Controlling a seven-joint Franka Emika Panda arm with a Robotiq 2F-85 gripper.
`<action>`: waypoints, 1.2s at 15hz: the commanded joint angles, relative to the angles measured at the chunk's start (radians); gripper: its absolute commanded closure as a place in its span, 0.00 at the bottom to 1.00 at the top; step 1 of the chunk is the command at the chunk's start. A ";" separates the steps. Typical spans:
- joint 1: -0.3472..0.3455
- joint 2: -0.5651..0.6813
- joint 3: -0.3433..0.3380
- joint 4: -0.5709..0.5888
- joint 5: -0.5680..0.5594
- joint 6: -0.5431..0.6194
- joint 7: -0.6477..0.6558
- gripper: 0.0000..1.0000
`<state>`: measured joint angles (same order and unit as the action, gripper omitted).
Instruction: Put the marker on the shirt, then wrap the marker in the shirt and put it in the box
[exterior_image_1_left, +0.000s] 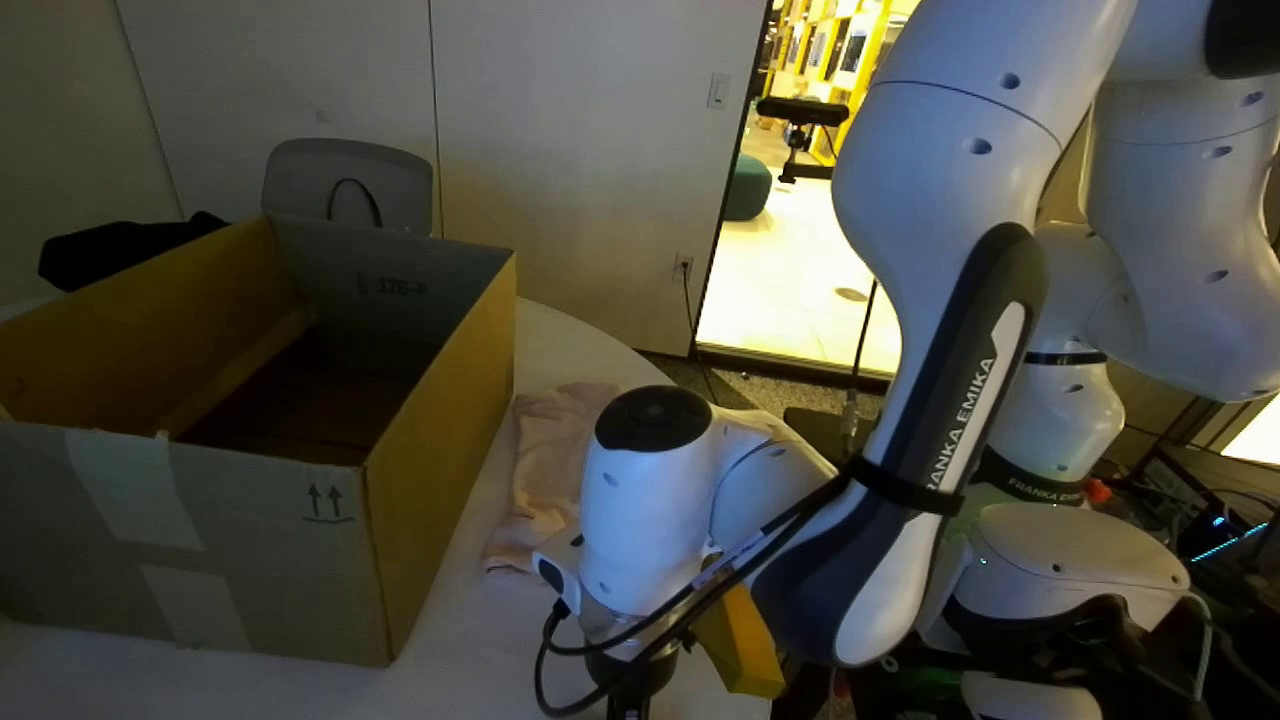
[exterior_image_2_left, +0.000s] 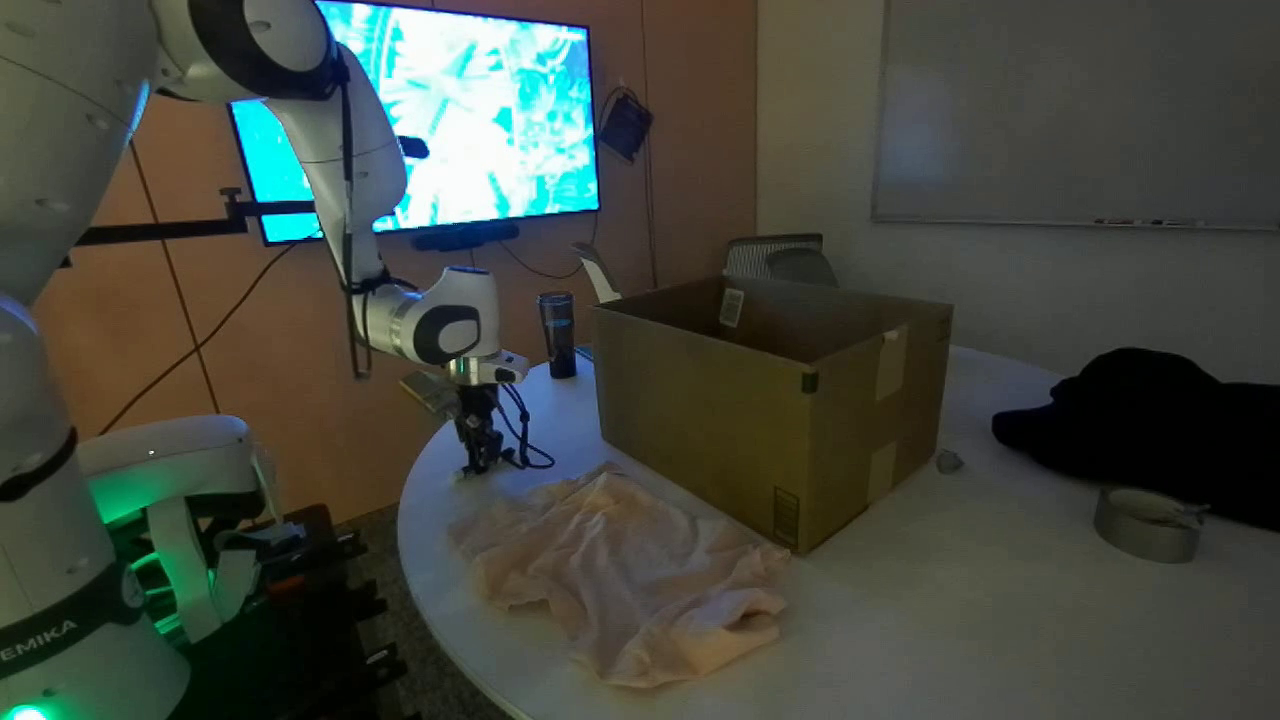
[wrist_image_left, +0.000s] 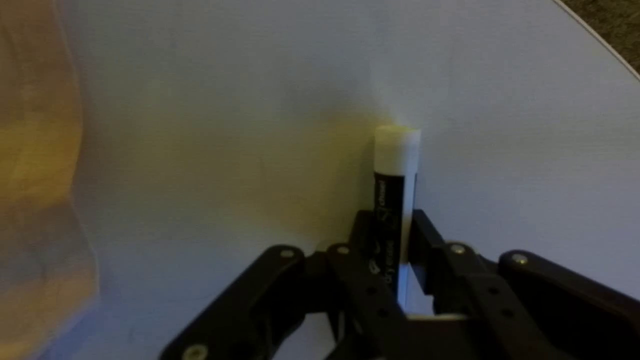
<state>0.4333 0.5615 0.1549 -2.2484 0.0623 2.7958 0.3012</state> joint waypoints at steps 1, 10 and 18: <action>-0.012 -0.045 0.008 -0.015 0.001 -0.031 0.001 0.94; -0.060 -0.229 0.000 -0.104 -0.007 -0.094 0.004 0.94; -0.126 -0.282 -0.119 -0.134 -0.082 -0.117 0.080 0.94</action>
<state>0.3256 0.3096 0.0778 -2.3693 0.0382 2.6899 0.3255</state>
